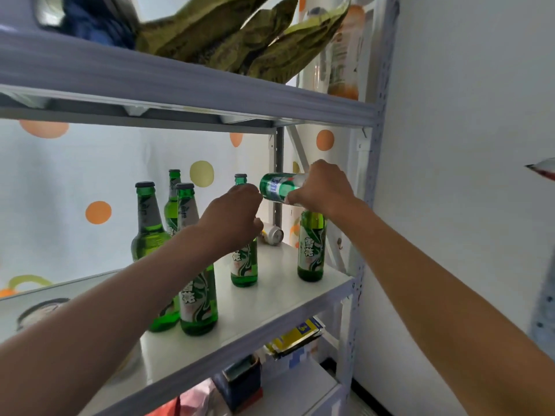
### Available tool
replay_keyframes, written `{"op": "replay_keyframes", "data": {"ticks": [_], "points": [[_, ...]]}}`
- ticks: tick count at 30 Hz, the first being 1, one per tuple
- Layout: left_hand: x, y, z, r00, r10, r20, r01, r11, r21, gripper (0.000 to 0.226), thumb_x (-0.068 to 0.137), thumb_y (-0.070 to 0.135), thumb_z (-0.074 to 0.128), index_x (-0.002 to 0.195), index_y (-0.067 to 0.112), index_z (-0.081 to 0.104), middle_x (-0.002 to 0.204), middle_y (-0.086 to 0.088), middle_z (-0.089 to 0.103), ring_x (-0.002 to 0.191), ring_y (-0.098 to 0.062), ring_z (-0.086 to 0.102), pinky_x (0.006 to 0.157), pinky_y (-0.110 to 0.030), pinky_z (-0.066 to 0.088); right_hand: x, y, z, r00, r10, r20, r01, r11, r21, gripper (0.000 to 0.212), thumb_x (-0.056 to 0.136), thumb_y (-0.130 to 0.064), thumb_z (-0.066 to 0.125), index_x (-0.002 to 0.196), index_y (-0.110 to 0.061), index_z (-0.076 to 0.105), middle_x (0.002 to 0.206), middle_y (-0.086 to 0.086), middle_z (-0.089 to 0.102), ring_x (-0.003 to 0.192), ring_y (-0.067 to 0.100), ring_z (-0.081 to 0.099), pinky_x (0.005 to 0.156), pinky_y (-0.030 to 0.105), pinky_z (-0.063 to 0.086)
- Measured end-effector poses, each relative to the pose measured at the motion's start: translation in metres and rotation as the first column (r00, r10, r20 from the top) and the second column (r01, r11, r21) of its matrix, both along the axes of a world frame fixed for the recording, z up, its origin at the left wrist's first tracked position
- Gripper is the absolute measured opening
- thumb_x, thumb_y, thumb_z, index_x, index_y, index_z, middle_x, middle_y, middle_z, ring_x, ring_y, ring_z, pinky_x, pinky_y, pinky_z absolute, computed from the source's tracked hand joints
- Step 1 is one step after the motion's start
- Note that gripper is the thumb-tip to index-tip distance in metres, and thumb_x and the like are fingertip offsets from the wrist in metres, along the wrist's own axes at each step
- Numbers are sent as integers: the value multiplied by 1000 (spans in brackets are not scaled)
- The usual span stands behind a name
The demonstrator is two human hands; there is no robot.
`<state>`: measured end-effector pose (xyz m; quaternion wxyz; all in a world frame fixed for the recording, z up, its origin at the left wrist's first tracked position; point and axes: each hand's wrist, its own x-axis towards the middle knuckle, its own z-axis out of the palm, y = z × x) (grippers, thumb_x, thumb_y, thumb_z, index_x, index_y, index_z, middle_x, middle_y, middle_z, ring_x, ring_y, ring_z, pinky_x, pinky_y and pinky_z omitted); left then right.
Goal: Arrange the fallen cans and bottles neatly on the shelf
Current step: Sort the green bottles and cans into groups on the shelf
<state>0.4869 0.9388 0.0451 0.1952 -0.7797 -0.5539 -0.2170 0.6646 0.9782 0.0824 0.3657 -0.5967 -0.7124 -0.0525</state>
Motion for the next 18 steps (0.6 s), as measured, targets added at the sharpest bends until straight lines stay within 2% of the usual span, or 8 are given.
{"op": "replay_keyframes", "data": {"ticks": [4, 7, 10, 13, 15, 18], "points": [[5, -25, -7, 966, -96, 240, 77, 993, 90, 51, 84, 28, 66, 129, 10, 49, 133, -5, 48, 121, -22, 46, 90, -38, 45, 12, -37, 1, 992, 87, -93, -86, 996, 16, 55, 58, -44, 88, 98, -14, 66, 91, -1, 66, 78, 14, 61, 61, 27, 50], [3, -43, -16, 921, -127, 368, 117, 992, 50, 72, 76, 37, 76, 137, 15, 42, 136, -2, 46, 121, -20, 46, 89, -30, 40, 10, -66, -2, 975, 167, -148, -169, 986, -1, 51, 56, -39, 90, 94, -16, 64, 82, -6, 61, 74, 12, 59, 60, 28, 49], [0, -62, -24, 880, -159, 449, 178, 984, -2, 91, 67, 43, 82, 143, 24, 36, 142, 5, 44, 124, -16, 45, 88, -24, 34, 6, -85, -2, 937, 247, -248, -259, 966, -16, 58, 52, -36, 93, 99, -15, 65, 91, -1, 68, 84, 18, 66, 73, 38, 59], [-8, -80, -34, 832, -154, 533, 209, 977, -44, 98, 59, 46, 86, 142, 28, 37, 140, 8, 47, 122, -13, 48, 91, -25, 37, 1, -98, 0, 887, 298, -353, -328, 944, -27, 64, 50, -35, 95, 103, -15, 66, 98, -1, 70, 90, 17, 67, 78, 35, 59], [-16, -91, -43, 764, -162, 624, 273, 958, -87, 101, 53, 48, 88, 140, 31, 40, 134, 11, 52, 119, -10, 51, 95, -29, 41, -6, -106, -2, 852, 323, -412, -367, 930, -32, 69, 52, -35, 95, 111, -16, 63, 105, -1, 68, 93, 14, 66, 78, 31, 58], [-24, -108, -56, 605, -163, 780, 386, 916, -108, 104, 50, 47, 91, 139, 36, 38, 124, 16, 55, 116, -6, 52, 100, -42, 45, -19, -116, -9, 778, 367, -509, -446, 894, -36, 71, 60, -30, 92, 119, -19, 56, 114, -1, 63, 95, 11, 64, 73, 24, 55]]}}
